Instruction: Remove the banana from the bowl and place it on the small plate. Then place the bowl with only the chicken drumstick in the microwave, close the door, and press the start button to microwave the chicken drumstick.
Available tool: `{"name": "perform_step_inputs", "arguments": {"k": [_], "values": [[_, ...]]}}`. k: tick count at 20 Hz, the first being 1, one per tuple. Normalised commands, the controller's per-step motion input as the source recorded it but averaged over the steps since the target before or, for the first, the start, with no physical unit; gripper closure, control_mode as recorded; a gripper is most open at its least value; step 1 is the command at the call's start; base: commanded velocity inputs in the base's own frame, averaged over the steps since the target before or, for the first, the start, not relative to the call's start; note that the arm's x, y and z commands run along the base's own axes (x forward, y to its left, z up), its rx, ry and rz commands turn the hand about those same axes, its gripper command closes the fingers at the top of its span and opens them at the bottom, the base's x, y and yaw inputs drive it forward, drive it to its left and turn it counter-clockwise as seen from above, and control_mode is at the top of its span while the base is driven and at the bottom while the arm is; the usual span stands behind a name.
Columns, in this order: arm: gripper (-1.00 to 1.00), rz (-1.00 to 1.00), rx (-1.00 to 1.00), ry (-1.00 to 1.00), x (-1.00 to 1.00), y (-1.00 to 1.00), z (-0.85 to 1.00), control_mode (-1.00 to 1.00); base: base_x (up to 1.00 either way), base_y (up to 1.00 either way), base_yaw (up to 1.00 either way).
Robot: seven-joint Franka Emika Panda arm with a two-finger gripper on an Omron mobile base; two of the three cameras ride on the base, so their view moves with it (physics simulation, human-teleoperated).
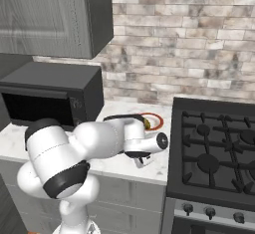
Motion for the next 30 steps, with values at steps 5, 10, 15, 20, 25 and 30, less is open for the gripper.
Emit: {"name": "perform_step_inputs", "arguments": {"k": [5, 10, 15, 20, 25, 30], "values": [[1.0, -0.01, -0.01, -0.01, -0.03, 0.06, 0.03, -1.0, 0.0, 0.0, 0.0], [1.0, -0.06, 0.0, -0.13, -0.44, 0.02, 0.57, -1.0, 0.0, 0.0, 0.0], [1.0, -0.09, 0.0, -0.12, -0.66, 0.0, 0.82, -1.0, 0.0, 0.0, 0.0], [1.0, -0.09, 0.0, -0.01, -0.73, 0.25, 0.66, -1.0, 0.0, 0.0, 0.0], [1.0, -0.04, 0.0, 0.02, -0.69, 0.68, 0.57, -1.0, 0.0, 0.0, 0.0], [1.0, 0.0, 0.0, 0.1, -0.44, 0.72, 0.37, -1.0, 0.0, 0.0, 0.0]]}}
